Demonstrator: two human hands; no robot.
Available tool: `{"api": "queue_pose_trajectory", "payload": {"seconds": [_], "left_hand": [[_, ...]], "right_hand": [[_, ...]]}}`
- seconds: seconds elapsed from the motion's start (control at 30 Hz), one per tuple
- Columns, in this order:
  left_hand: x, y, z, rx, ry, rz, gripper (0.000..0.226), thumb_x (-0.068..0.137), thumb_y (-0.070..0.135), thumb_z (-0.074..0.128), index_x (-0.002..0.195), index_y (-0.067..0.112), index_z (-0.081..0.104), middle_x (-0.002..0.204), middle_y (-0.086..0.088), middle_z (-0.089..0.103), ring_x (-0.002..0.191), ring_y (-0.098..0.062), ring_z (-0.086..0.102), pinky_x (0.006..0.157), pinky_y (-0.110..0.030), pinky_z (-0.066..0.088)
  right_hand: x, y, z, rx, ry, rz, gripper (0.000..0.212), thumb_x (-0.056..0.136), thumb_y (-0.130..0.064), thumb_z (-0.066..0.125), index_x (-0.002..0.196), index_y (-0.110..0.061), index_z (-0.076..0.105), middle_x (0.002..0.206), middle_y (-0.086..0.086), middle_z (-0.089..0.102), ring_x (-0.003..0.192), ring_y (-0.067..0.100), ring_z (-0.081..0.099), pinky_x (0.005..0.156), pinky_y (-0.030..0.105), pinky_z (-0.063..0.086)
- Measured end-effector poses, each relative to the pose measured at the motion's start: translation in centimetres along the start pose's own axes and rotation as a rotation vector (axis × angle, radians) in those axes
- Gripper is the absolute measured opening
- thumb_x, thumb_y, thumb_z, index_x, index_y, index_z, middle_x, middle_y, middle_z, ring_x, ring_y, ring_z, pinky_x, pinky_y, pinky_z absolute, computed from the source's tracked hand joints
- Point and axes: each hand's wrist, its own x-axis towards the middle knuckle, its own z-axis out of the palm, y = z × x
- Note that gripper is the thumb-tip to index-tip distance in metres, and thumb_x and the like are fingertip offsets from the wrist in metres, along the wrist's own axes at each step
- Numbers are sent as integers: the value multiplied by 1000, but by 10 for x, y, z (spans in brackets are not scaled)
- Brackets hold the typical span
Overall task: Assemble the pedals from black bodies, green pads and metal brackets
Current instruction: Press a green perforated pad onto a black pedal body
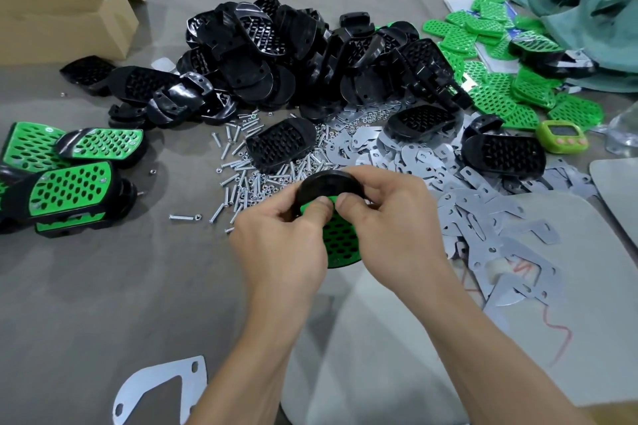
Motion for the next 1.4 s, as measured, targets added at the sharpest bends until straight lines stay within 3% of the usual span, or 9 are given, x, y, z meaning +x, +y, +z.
{"api": "queue_pose_trajectory", "payload": {"seconds": [0.2, 0.4, 0.53, 0.63, 0.73, 1.0, 1.17, 1.27, 1.4], "left_hand": [[6, -2, 6, 171, -34, -3, 18, 69, 42, 67, 80, 54, 75, 68, 15, 72, 70, -14, 67, 71, -41, 60], [22, -2, -20, -211, -416, -64, 26, 91, 5, 69, 110, 17, 81, 101, -10, 80, 89, -18, 73, 77, -32, 61], [23, -3, -22, -224, -337, -82, 29, 89, -4, 68, 114, 6, 79, 99, -15, 79, 84, -19, 73, 72, -32, 60], [20, -5, -17, -148, -224, -67, 29, 78, 9, 77, 105, 15, 83, 95, -12, 80, 86, -29, 74, 87, -50, 62], [16, -7, -12, -113, -177, -52, 29, 69, 22, 74, 95, 31, 84, 90, -8, 80, 88, -33, 75, 89, -58, 59], [23, -17, -34, -162, -381, -54, 34, 95, -9, 61, 107, 14, 82, 97, -14, 80, 86, -21, 76, 70, -34, 62], [25, -20, -29, -24, -282, -28, 26, 86, 6, 71, 96, 27, 84, 97, -23, 77, 84, -26, 68, 84, -61, 60], [29, -19, -30, -55, -305, -63, 24, 88, 6, 73, 96, 25, 84, 94, -18, 78, 87, -31, 74, 80, -51, 64], [32, -17, -35, -79, -490, -82, 29, 95, -5, 64, 108, 16, 81, 96, -13, 80, 88, -29, 77, 71, -36, 63]], "right_hand": [[3, 7, 3, -39, 89, 56, 22, 87, -15, 65, 93, -33, 76, 75, -16, 73, 74, 6, 66, 66, 23, 46], [5, -1, -12, 68, 22, -26, 28, 82, -16, 63, 93, -39, 76, 80, -17, 76, 77, 9, 71, 72, 31, 56], [5, -1, -8, 76, -31, -39, 27, 83, -18, 63, 94, -39, 75, 82, -17, 77, 79, 9, 72, 78, 35, 59], [6, 2, -4, 26, -39, -31, 24, 83, -21, 64, 92, -40, 74, 78, -21, 75, 76, 4, 70, 71, 25, 55], [5, 5, -2, 52, -22, 17, 24, 80, -22, 68, 91, -43, 74, 75, -18, 75, 73, 7, 71, 71, 30, 57], [12, 13, 3, 223, -61, 106, 27, 71, -22, 70, 94, -31, 80, 81, -2, 79, 81, 27, 76, 81, 54, 60], [9, 21, 6, 203, -131, 91, 27, 85, -14, 65, 102, -32, 78, 87, -3, 79, 87, 26, 74, 86, 53, 59], [7, 28, -8, 314, -276, 105, 38, 94, 7, 55, 115, -18, 74, 100, 6, 78, 95, 27, 73, 83, 44, 62], [5, 30, -18, 424, -279, 161, 36, 94, 14, 54, 117, -7, 72, 100, 14, 77, 87, 27, 72, 67, 38, 62]]}}
